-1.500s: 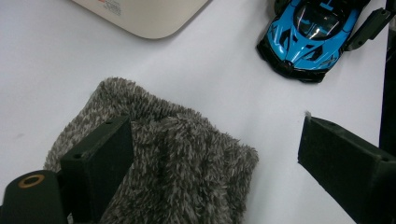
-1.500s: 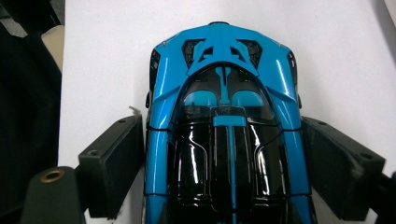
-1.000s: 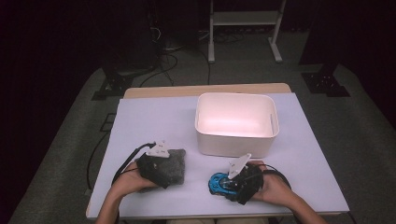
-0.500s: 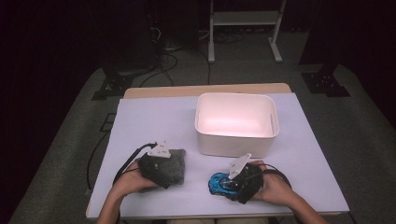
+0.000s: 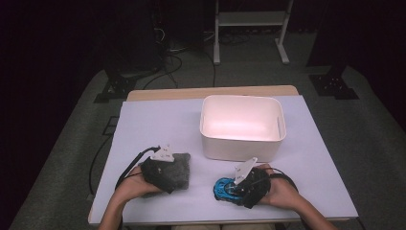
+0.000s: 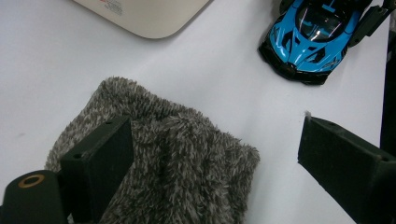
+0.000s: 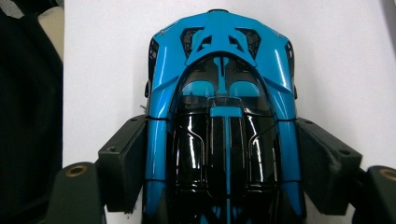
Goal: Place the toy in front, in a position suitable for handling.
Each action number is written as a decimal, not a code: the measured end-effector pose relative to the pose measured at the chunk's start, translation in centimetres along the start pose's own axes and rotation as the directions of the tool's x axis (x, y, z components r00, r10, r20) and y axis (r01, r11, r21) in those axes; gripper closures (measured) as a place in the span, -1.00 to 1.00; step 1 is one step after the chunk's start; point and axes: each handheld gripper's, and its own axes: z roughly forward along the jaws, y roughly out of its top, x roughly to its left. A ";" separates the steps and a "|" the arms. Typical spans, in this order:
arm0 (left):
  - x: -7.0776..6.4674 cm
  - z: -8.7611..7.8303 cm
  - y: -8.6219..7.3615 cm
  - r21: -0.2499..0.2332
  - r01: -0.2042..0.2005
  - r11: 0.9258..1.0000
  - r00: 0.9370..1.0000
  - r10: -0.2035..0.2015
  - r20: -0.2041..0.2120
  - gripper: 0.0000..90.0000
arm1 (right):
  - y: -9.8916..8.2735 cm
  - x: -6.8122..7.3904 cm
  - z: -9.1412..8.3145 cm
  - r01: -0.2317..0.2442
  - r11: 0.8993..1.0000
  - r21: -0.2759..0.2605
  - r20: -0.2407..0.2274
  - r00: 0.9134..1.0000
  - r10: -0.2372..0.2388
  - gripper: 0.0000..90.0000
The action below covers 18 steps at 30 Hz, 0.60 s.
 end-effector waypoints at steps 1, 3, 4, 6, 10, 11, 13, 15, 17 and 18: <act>0.0 0.0 0.0 -0.001 0.000 1.000 1.000 0.000 -0.002 -0.78 | 0.0 0.0 0.0 0.002 1.000 -0.001 -0.002 1.000 -0.002 -0.44; 0.1 -0.2 0.0 -0.004 0.001 1.000 1.000 -0.002 -0.003 -0.78 | 0.0 -0.1 0.0 0.006 1.000 -0.003 -0.007 1.000 -0.006 -0.44; 0.1 -0.2 0.0 -0.005 0.000 1.000 1.000 0.000 -0.004 -0.78 | 0.0 -0.1 0.0 0.008 1.000 -0.001 -0.007 1.000 -0.008 -0.44; 0.1 -0.2 0.0 -0.005 0.003 1.000 1.000 -0.003 -0.005 -0.78 | 0.1 -0.1 0.0 0.014 1.000 -0.002 -0.008 1.000 -0.014 -0.44; 0.1 -0.2 -0.1 -0.004 0.001 1.000 1.000 -0.001 -0.002 -0.78 | 0.1 -0.3 0.0 0.010 1.000 -0.006 -0.017 1.000 -0.010 -0.44; 0.1 -0.2 -0.1 -0.003 0.001 1.000 1.000 -0.001 -0.002 -0.78 | 0.1 -0.4 0.0 0.008 1.000 -0.003 -0.018 1.000 -0.008 -0.44; 0.1 -0.2 -0.1 -0.003 -0.001 1.000 1.000 0.001 -0.002 -0.78 | 0.2 -0.5 -0.1 0.005 1.000 -0.010 -0.024 1.000 -0.005 -0.44; 0.1 -0.3 -0.1 -0.007 0.003 1.000 1.000 -0.003 -0.002 -0.78 | 0.2 -0.6 -0.2 0.002 1.000 -0.018 -0.027 1.000 -0.002 -0.44; 0.1 -0.3 -0.1 -0.010 0.003 1.000 1.000 -0.003 -0.003 -0.78 | 0.4 -0.6 -0.4 -0.001 1.000 -0.025 -0.030 1.000 0.001 -0.44; 0.1 -0.3 -0.1 -0.011 0.004 1.000 1.000 -0.004 -0.003 -0.78 | 0.5 -0.7 -0.5 0.000 1.000 -0.022 -0.031 1.000 -0.001 -0.44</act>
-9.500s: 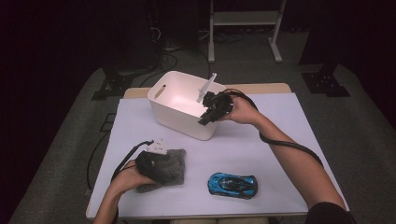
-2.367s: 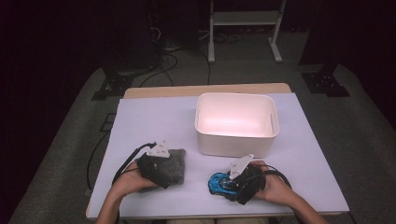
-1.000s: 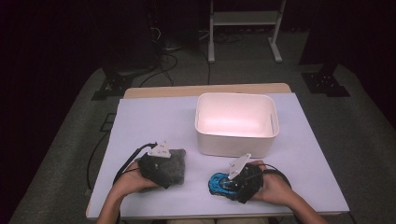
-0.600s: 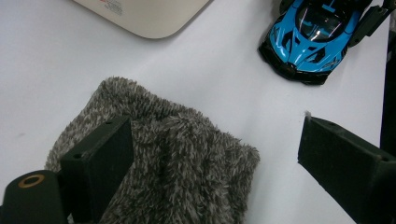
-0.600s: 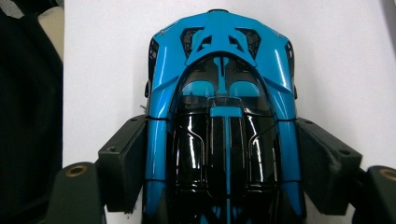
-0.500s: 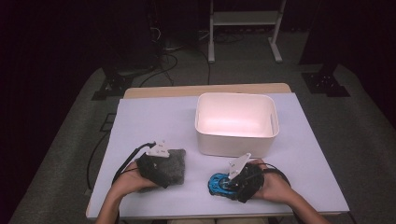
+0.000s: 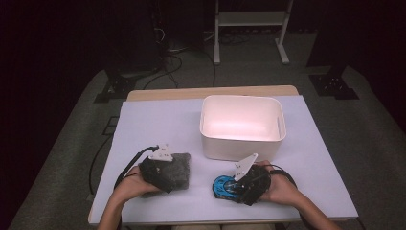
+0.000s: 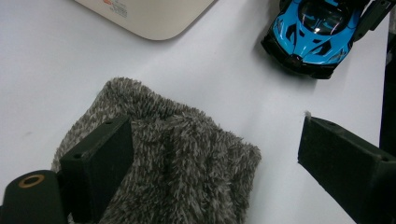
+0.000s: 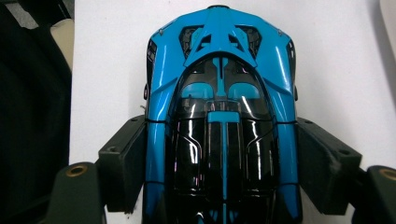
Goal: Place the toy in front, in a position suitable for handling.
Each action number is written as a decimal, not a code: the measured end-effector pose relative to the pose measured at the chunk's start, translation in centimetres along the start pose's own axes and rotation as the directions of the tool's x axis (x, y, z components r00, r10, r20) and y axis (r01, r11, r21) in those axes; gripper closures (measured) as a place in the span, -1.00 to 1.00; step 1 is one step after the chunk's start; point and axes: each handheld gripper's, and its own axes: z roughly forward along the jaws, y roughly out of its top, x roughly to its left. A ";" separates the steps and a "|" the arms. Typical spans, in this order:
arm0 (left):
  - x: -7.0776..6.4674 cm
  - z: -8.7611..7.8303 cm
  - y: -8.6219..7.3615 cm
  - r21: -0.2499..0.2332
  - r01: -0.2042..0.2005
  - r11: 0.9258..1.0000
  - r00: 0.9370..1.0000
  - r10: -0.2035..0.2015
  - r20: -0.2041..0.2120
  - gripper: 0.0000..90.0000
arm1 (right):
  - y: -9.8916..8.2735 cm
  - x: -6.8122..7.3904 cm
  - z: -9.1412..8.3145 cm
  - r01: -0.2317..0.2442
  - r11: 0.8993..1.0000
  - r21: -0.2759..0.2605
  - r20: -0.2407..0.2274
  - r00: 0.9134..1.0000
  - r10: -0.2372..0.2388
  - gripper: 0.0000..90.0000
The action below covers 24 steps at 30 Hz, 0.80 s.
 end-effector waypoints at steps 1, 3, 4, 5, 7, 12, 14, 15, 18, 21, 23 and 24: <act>0.0 0.0 0.0 0.001 0.000 1.000 1.000 0.000 0.000 -0.78 | 0.1 0.0 -0.1 0.003 1.000 -0.001 0.002 1.000 -0.003 -0.44; 0.0 0.0 0.0 0.003 -0.002 1.000 1.000 0.002 0.000 -0.78 | 0.1 -0.1 -0.2 -0.001 1.000 -0.001 -0.007 1.000 0.001 -0.44; 0.0 0.0 0.0 0.002 -0.001 1.000 1.000 0.001 0.000 -0.78 | 0.1 0.0 -0.2 0.001 1.000 -0.001 -0.001 1.000 -0.001 -0.44; 0.0 0.0 0.0 0.000 0.000 1.000 1.000 0.000 0.000 -0.78 | 0.1 -0.1 -0.1 0.000 1.000 0.002 -0.002 1.000 0.000 -0.44; 0.0 0.0 0.0 -0.001 0.001 1.000 1.000 -0.001 0.000 -0.78 | 0.0 -0.1 0.3 0.001 1.000 0.016 -0.008 1.000 -0.001 -0.44; 0.0 0.1 0.0 0.005 0.000 1.000 1.000 0.000 0.001 -0.78 | -0.3 0.2 0.6 -0.002 1.000 0.012 0.003 1.000 0.002 -0.45; 0.0 0.1 0.0 0.007 -0.001 1.000 1.000 0.001 0.003 -0.78 | -0.4 0.3 0.5 0.000 1.000 0.007 0.011 1.000 0.000 -0.45; 0.0 0.0 0.0 0.009 -0.004 1.000 1.000 0.004 0.002 -0.78 | -0.4 0.3 0.5 -0.003 1.000 0.010 0.012 1.000 0.002 -0.45; 0.0 0.0 0.0 0.005 -0.004 1.000 1.000 0.004 0.002 -0.78 | -0.5 0.4 0.4 -0.005 1.000 0.019 0.022 1.000 0.004 -0.45; 0.0 0.0 0.0 0.007 -0.005 1.000 1.000 0.005 0.002 -0.78 | -0.7 0.5 0.4 -0.016 1.000 0.005 0.028 0.999 0.016 -0.46; 0.0 0.0 0.0 0.009 -0.006 1.000 1.000 0.006 0.002 -0.78 | -0.9 0.6 0.4 -0.019 1.000 -0.003 0.032 0.999 0.019 -0.46; 0.0 0.0 0.0 0.009 -0.007 1.000 1.000 0.007 0.002 -0.78 | -0.9 0.6 0.4 -0.022 1.000 -0.005 0.034 0.999 0.022 -0.46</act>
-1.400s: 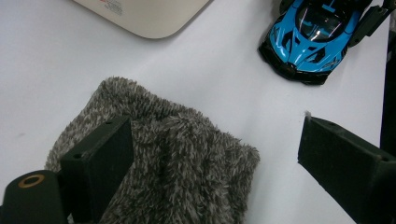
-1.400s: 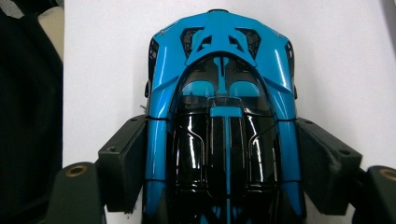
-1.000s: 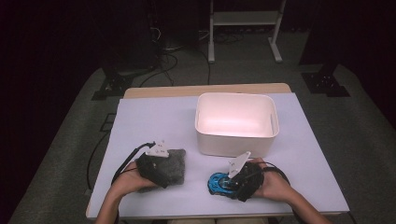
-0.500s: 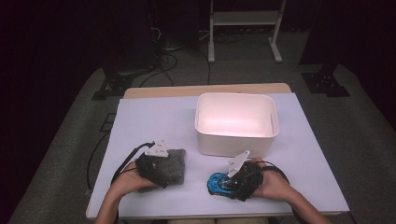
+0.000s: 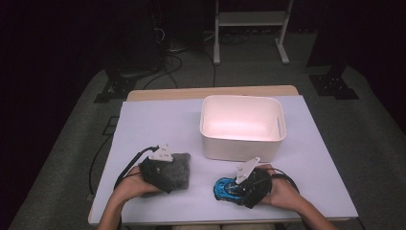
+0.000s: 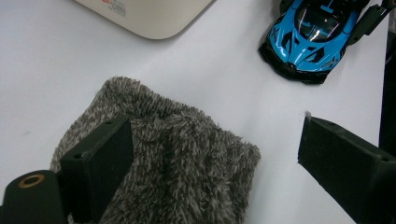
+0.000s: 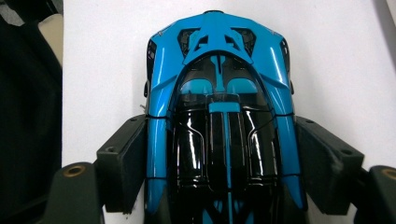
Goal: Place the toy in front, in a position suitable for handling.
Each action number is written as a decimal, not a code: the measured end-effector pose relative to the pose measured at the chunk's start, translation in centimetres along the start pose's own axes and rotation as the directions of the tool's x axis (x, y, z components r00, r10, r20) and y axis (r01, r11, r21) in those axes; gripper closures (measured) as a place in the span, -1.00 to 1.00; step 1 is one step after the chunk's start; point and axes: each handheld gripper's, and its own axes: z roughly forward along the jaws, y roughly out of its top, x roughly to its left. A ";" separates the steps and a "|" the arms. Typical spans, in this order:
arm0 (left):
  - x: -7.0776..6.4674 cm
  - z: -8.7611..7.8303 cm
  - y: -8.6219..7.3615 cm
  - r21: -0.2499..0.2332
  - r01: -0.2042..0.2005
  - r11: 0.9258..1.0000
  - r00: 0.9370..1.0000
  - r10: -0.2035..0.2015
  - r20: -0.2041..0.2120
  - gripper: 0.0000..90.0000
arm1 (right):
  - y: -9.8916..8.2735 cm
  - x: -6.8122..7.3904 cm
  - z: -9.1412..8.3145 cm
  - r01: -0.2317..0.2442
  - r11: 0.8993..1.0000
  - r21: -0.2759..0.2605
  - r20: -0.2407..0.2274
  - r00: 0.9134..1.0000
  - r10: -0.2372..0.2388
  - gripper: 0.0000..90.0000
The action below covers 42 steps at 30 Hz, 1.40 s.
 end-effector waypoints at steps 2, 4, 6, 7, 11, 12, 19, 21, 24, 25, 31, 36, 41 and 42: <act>0.0 0.0 0.0 0.000 -0.001 1.000 1.000 0.001 0.000 -0.78 | -0.1 0.0 0.0 -0.004 1.000 -0.001 0.004 1.000 0.004 -0.47; 0.0 0.0 0.0 0.000 0.000 1.000 1.000 0.000 0.000 -0.78 | 0.0 0.0 0.0 -0.005 1.000 0.007 0.001 1.000 0.005 -0.48; 0.0 0.0 0.0 0.000 0.000 1.000 1.000 0.000 0.000 -0.78 | 0.1 0.0 -0.1 -0.006 1.000 0.018 0.001 1.000 0.006 -0.48; 0.0 0.0 0.0 0.000 0.000 1.000 1.000 0.000 0.000 -0.78 | 0.1 0.0 0.0 -0.004 1.000 0.021 0.002 1.000 0.004 -0.48; 0.0 0.0 0.0 -0.001 0.000 1.000 1.000 0.000 0.000 -0.78 | 0.4 0.1 0.0 0.001 0.999 0.039 0.009 1.000 -0.002 -0.45; 0.0 0.0 0.0 -0.002 -0.001 1.000 1.000 0.001 0.000 -0.78 | 0.4 0.0 0.0 0.006 0.999 0.041 0.010 1.000 -0.007 -0.45; 0.0 -0.1 0.0 -0.011 0.006 1.000 1.000 -0.006 -0.003 -0.78 | 0.8 0.2 0.0 0.046 0.997 0.054 0.015 0.999 -0.047 -0.44; 0.0 -0.1 0.0 -0.009 0.004 1.000 1.000 -0.004 -0.002 -0.78 | 0.8 0.2 0.0 0.045 0.998 0.051 0.011 0.999 -0.045 -0.44; 0.0 0.0 0.0 -0.010 0.007 1.000 1.000 -0.007 -0.002 -0.78 | 0.9 0.1 0.0 0.049 0.997 0.055 0.007 0.999 -0.049 -0.44; 0.0 -0.1 0.0 -0.010 0.007 1.000 1.000 -0.007 -0.001 -0.78 | 1.0 0.2 0.0 0.050 0.997 0.055 0.007 0.999 -0.051 -0.44; 0.1 -0.3 0.0 -0.007 -0.001 1.000 1.000 0.001 -0.003 -0.78 | 1.4 0.1 -0.1 0.068 0.996 0.064 0.005 0.998 -0.068 -0.44; 0.1 -0.2 0.0 -0.007 -0.001 1.000 1.000 0.001 -0.002 -0.78 | 1.5 0.0 -0.3 0.058 0.997 0.053 -0.002 0.998 -0.058 -0.44; 0.1 -0.2 0.0 -0.009 0.000 1.000 1.000 0.000 -0.002 -0.78 | 1.9 -0.1 -0.8 0.062 0.997 0.050 -0.014 0.998 -0.062 -0.44; 0.1 -0.3 0.0 -0.010 -0.001 1.000 1.000 0.001 -0.003 -0.78 | 1.9 -0.1 -1.0 0.059 0.997 0.046 -0.019 0.998 -0.058 -0.44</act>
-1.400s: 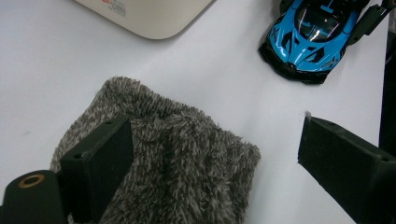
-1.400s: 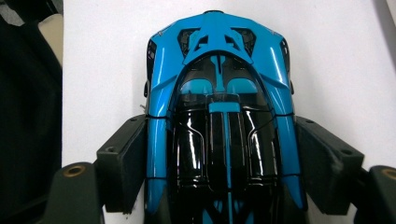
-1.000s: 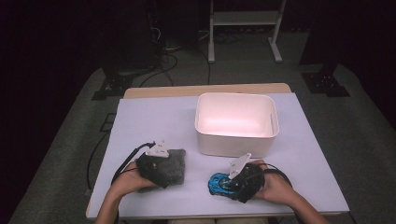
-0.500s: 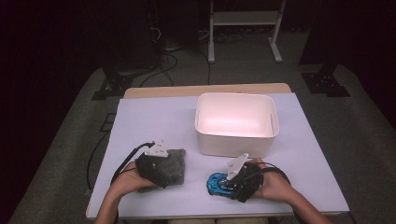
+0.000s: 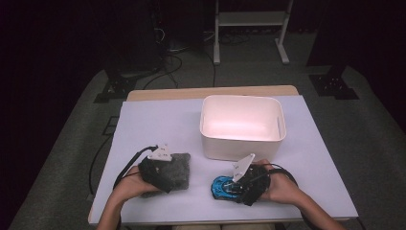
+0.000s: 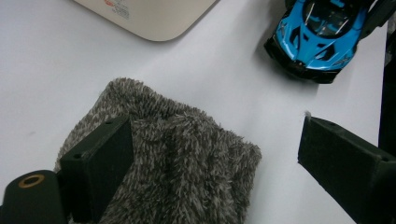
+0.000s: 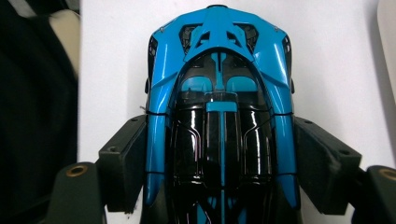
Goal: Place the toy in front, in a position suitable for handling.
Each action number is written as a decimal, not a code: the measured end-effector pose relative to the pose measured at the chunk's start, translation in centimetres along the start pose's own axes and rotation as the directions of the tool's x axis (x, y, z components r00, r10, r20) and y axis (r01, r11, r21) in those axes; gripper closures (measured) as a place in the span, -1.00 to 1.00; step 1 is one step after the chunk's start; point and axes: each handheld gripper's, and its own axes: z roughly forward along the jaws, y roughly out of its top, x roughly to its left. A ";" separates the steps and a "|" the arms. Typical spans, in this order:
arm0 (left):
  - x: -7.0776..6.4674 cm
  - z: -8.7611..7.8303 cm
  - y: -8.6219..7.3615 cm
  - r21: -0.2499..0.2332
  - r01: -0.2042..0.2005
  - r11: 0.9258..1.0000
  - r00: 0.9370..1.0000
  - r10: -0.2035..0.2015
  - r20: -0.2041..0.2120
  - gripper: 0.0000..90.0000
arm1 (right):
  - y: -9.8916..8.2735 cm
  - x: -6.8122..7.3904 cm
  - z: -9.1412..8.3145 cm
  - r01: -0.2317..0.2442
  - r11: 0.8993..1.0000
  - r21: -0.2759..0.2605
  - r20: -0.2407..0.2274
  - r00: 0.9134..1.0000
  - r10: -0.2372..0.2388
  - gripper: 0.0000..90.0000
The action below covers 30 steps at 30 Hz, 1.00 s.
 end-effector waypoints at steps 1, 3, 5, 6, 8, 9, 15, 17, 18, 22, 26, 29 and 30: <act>0.0 0.0 0.0 0.000 0.000 1.000 1.000 0.000 -0.001 -0.78 | 0.1 0.0 -0.2 0.000 1.000 -0.002 -0.013 1.000 0.000 -0.44; 0.0 0.0 0.0 0.000 0.000 1.000 1.000 0.000 -0.001 -0.78 | 0.4 0.0 -0.6 0.005 1.000 -0.005 -0.019 1.000 -0.005 -0.44; 0.0 0.1 0.0 0.000 0.001 1.000 1.000 -0.001 -0.001 -0.78 | 0.7 0.1 -1.0 0.012 1.000 -0.010 -0.026 1.000 -0.012 -0.44; 0.0 0.1 0.0 -0.001 0.000 1.000 1.000 0.000 -0.001 -0.78 | 0.9 0.0 -1.3 0.012 1.000 -0.015 -0.029 1.000 -0.013 -0.44; 0.0 0.1 -0.1 -0.006 0.010 1.000 1.000 -0.010 -0.003 -0.78 | 1.2 0.0 -1.8 0.014 1.000 -0.025 -0.042 0.999 -0.015 -0.44; 0.0 0.1 -0.1 -0.009 0.011 1.000 1.000 -0.011 -0.004 -0.78 | 1.4 0.0 -2.1 0.018 0.999 -0.029 -0.042 0.999 -0.019 -0.44; 0.1 0.1 -0.1 0.002 0.004 1.000 1.000 -0.004 -0.002 -0.78 | 2.7 0.2 -3.9 0.038 0.999 -0.033 -0.053 0.998 -0.040 -0.44; 0.2 0.1 -0.2 -0.004 0.007 1.000 1.000 -0.007 -0.002 -0.78 | 3.1 0.2 -4.6 0.043 0.998 -0.038 -0.058 0.997 -0.045 -0.44; 0.2 0.0 -0.2 -0.007 0.007 1.000 1.000 -0.007 -0.002 -0.78 | 3.3 0.2 -5.0 0.045 0.998 -0.042 -0.061 0.997 -0.047 -0.44; 0.3 -0.1 -0.2 -0.010 0.004 1.000 1.000 -0.004 -0.008 -0.78 | 4.2 0.2 -6.4 0.055 0.997 -0.056 -0.072 0.996 -0.059 -0.44; 0.5 -0.2 -0.3 -0.001 0.007 1.000 1.000 -0.007 -0.019 -0.78 | 5.2 0.4 -7.7 0.076 0.996 -0.049 -0.068 0.994 -0.080 -0.44; 0.6 -0.2 -0.4 -0.006 0.011 1.000 1.000 -0.011 -0.021 -0.78 | 5.9 0.4 -8.5 0.092 0.995 -0.040 -0.063 0.993 -0.095 -0.44; 0.6 -0.2 -0.4 -0.007 0.011 1.000 1.000 -0.012 -0.020 -0.78 | 6.1 0.4 -8.8 0.095 0.995 -0.043 -0.068 0.993 -0.098 -0.44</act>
